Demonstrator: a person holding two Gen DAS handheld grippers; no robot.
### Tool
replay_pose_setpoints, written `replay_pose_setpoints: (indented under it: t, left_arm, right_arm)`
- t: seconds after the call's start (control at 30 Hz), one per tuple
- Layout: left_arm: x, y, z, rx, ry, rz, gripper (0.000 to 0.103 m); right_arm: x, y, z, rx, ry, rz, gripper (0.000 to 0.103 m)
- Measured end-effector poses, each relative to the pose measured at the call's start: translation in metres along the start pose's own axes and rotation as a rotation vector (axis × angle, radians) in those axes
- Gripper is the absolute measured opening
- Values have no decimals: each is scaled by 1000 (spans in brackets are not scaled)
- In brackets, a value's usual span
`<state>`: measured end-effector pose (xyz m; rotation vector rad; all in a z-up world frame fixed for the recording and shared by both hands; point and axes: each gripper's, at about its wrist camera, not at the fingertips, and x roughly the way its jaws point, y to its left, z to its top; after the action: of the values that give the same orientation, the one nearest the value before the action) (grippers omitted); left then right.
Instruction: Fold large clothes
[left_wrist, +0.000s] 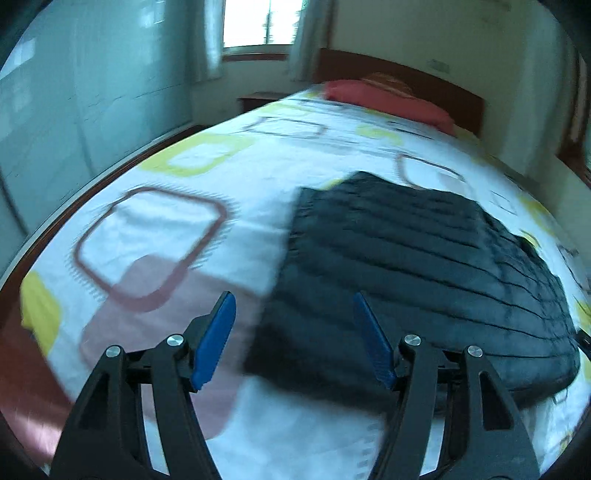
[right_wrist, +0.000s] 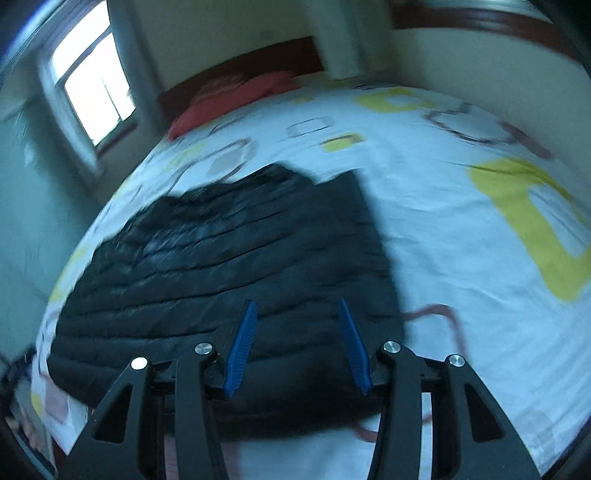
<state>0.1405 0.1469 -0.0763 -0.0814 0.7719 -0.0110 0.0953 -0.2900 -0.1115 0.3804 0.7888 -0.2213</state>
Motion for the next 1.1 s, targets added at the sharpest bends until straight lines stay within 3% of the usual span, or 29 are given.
replay_pose_setpoints:
  t: [0.17,0.23,0.4,0.47,0.53,0.6,0.8,0.9,1.0,1.1]
  left_arm:
    - [29,-58,20,56,11,-90,63]
    - [44,-79,26,94,25,-82,57]
    - [92,-109,24,167,112,-25,56]
    - [105,-117,15,216,107,8,57]
    - [110,-124,7,268,76,40,56]
    - [103,-130,7,305,61,51,46]
    - [95,-145,35,298,7,36,43]
    - [132,-154,30,339,84,63,44]
    - [123,-161,35,379,65,77,40]
    - [105,-150,41,347,26,82,40]
  right_arm:
    - [33,62,20,-143,4,12,47]
    - [46,85,26,-190,1,12,47]
    - [82,119,25,-292,28,-42,47]
    - [103,120,17,-311,83,-69,47]
    - [111,118,11,-310,76,-76,47]
    - [105,120,15,-308,79,-76,47]
    - [107,128,38,-264,47,-61,47]
    - [131,136,32,-307,96,-98,48]
    - [116,141,42,-312,73,-97,48]
    - [97,143,45,-317,30,-97,48]
